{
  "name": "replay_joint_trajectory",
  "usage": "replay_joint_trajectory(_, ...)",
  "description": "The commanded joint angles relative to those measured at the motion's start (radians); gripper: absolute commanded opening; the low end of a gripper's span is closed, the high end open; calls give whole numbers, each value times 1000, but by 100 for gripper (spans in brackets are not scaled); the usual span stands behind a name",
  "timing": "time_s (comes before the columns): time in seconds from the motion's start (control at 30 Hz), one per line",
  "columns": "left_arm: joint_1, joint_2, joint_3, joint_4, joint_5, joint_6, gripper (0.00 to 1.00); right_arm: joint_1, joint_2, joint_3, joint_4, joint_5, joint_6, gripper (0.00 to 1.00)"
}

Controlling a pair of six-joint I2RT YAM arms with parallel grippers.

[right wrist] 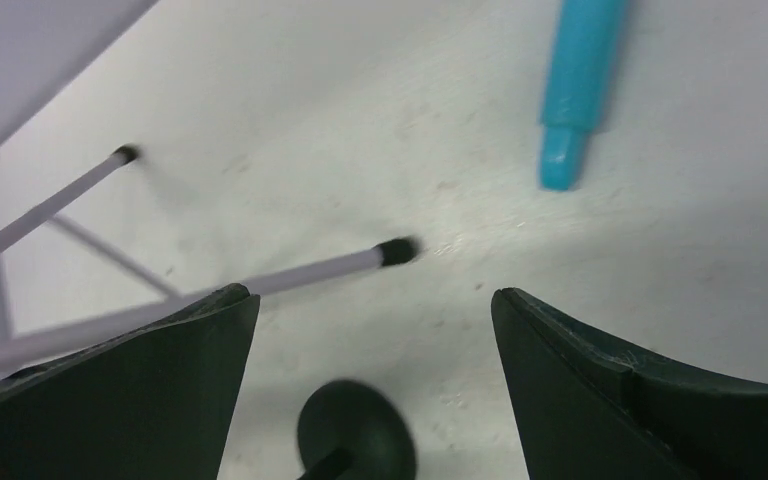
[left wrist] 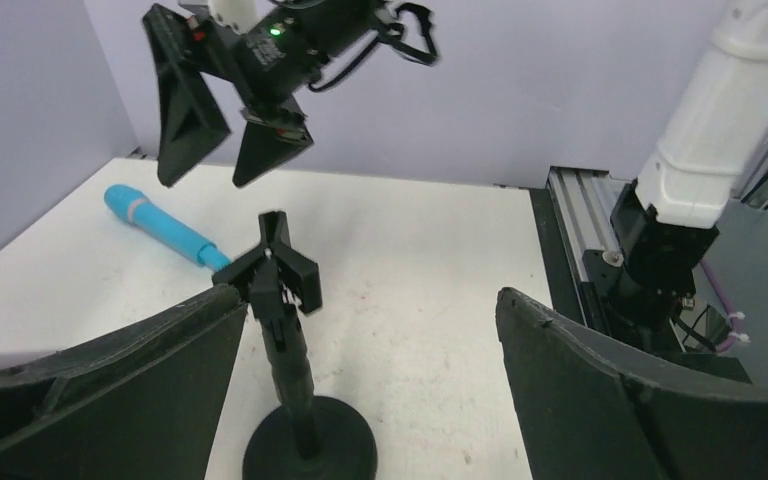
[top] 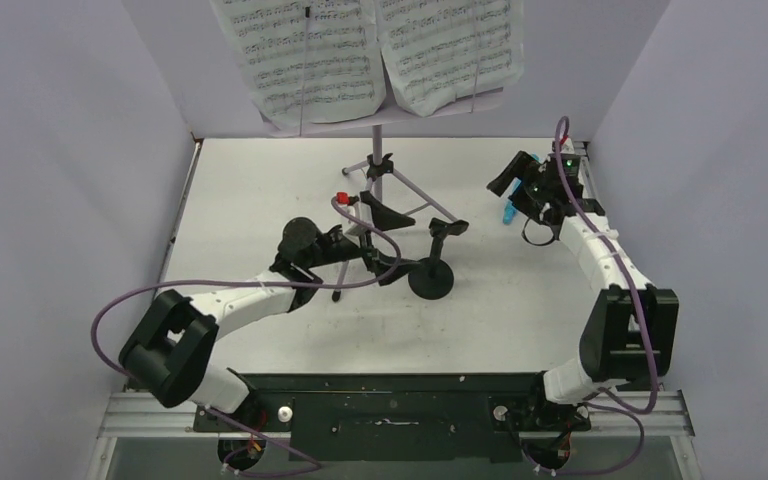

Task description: Set up the instrument practice props

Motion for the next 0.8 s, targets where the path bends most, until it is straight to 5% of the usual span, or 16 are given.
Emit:
replay_joint_trajectory(0.0,4,-153,-96,-162,-66,119,96,-11,204,181,-127,284,-124,90)
replay_joint_trajectory(0.23,-2,-386,-242,-429,-171,225,96,-13,534,463,-239,427,-183,93)
replay_joint_trajectory(0.53,-14,-550,-409,-471,-250,178,96,-13,787,796,-343,542,-257,98)
replay_joint_trajectory(0.77,-24,-591,-434,-488,-265,159,96,-42,909,921,-363,487,-254,85)
